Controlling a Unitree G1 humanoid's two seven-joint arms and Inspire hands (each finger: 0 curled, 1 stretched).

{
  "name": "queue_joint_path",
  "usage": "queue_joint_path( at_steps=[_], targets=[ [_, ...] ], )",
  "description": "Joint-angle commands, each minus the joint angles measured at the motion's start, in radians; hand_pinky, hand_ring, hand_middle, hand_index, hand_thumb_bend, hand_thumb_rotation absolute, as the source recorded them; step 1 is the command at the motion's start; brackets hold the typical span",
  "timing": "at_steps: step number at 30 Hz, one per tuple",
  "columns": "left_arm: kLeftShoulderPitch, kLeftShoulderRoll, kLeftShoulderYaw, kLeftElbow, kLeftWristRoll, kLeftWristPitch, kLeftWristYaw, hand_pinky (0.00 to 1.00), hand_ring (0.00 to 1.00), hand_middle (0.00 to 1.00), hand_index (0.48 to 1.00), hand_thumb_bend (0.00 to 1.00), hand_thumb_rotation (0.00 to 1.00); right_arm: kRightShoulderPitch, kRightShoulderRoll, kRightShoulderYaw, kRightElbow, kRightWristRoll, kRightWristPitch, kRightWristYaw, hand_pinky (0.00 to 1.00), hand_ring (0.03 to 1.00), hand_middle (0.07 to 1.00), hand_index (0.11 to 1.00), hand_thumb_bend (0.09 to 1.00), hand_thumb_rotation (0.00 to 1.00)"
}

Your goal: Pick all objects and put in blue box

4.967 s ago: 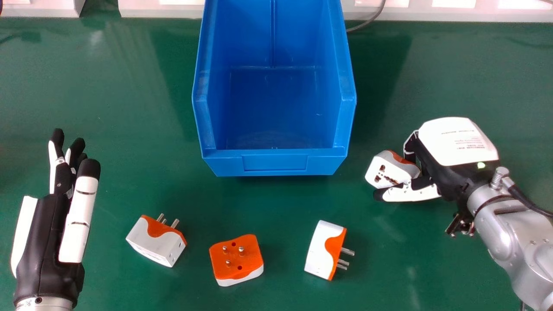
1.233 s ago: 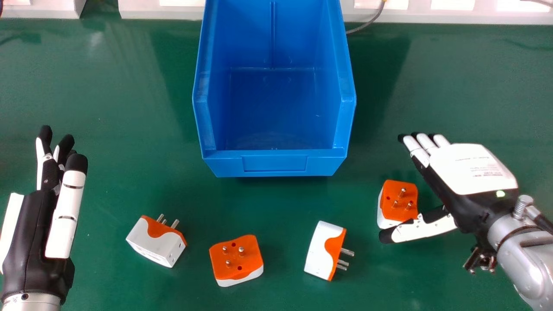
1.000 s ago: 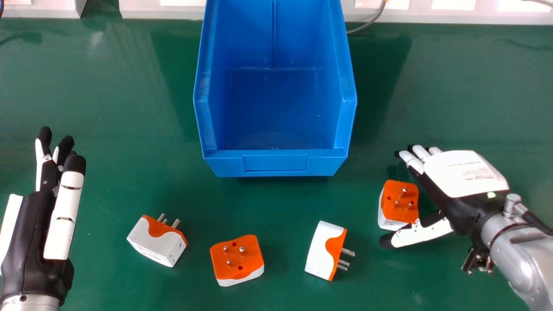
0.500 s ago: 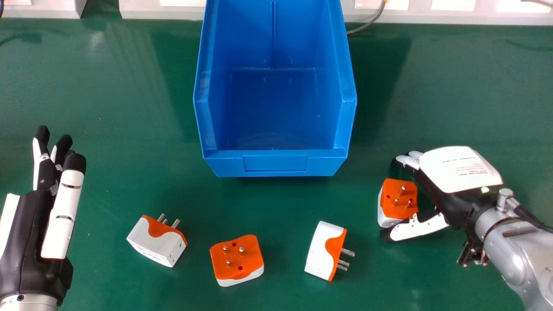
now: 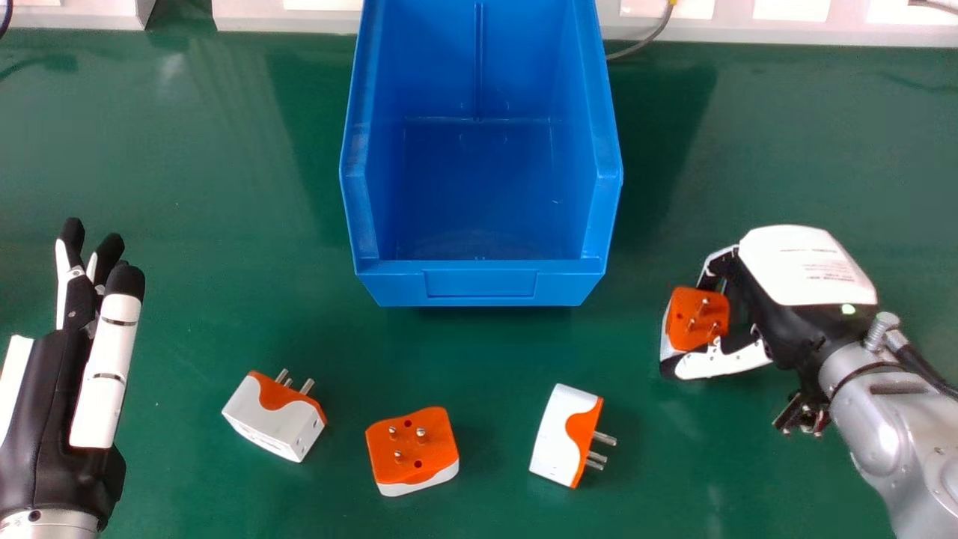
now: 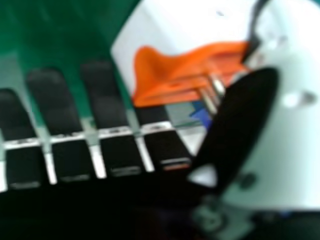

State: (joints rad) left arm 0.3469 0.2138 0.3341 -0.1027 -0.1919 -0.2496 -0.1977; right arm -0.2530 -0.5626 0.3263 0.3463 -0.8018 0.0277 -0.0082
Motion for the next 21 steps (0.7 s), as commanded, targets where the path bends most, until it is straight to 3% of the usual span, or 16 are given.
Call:
queue_joint_path(
  at_steps=[1, 3, 9, 10, 13, 16, 21],
  targets=[
    [-0.003, 0.014, 0.009, -0.02, 0.009, -0.012, -0.001, 1.0, 1.0, 1.0, 1.0, 0.48, 0.9, 0.012, -0.014, -0.002, -0.005, 0.005, -0.007, 0.005, 0.2, 0.278, 0.346, 0.409, 0.333, 0.48],
    [-0.001, 0.015, 0.009, -0.022, 0.015, -0.008, 0.003, 1.0, 1.0, 1.0, 1.0, 0.49, 0.89, 0.015, -0.015, -0.002, -0.011, 0.008, -0.005, 0.004, 0.18, 0.251, 0.315, 0.383, 0.331, 0.46],
    [0.001, 0.013, 0.01, -0.024, 0.01, -0.006, 0.0, 1.0, 1.0, 1.0, 1.0, 0.51, 0.89, 0.038, -0.013, -0.007, -0.053, 0.004, 0.015, -0.003, 0.15, 0.217, 0.28, 0.358, 0.345, 0.43],
    [0.002, 0.015, 0.009, -0.027, 0.019, -0.003, 0.004, 1.0, 1.0, 1.0, 1.0, 0.51, 0.89, 0.049, -0.012, -0.012, -0.072, 0.004, 0.023, -0.002, 0.14, 0.211, 0.275, 0.354, 0.345, 0.43],
    [0.0, 0.014, 0.01, -0.022, 0.026, -0.01, 0.005, 1.0, 1.0, 1.0, 1.0, 0.53, 0.91, 0.086, -0.012, -0.029, -0.135, 0.004, 0.031, -0.023, 0.11, 0.172, 0.235, 0.31, 0.351, 0.44],
    [-0.004, 0.006, 0.011, -0.026, 0.013, -0.001, 0.005, 1.0, 1.0, 1.0, 1.0, 0.5, 0.88, 0.157, -0.005, -0.068, -0.259, 0.024, 0.038, -0.032, 0.07, 0.119, 0.171, 0.238, 0.349, 0.41],
    [-0.014, 0.012, 0.012, -0.019, 0.002, 0.008, -0.006, 1.0, 1.0, 1.0, 1.0, 0.48, 0.9, 0.305, 0.005, -0.127, -0.529, 0.052, 0.019, -0.011, 0.04, 0.081, 0.129, 0.185, 0.374, 0.27]
  ],
)
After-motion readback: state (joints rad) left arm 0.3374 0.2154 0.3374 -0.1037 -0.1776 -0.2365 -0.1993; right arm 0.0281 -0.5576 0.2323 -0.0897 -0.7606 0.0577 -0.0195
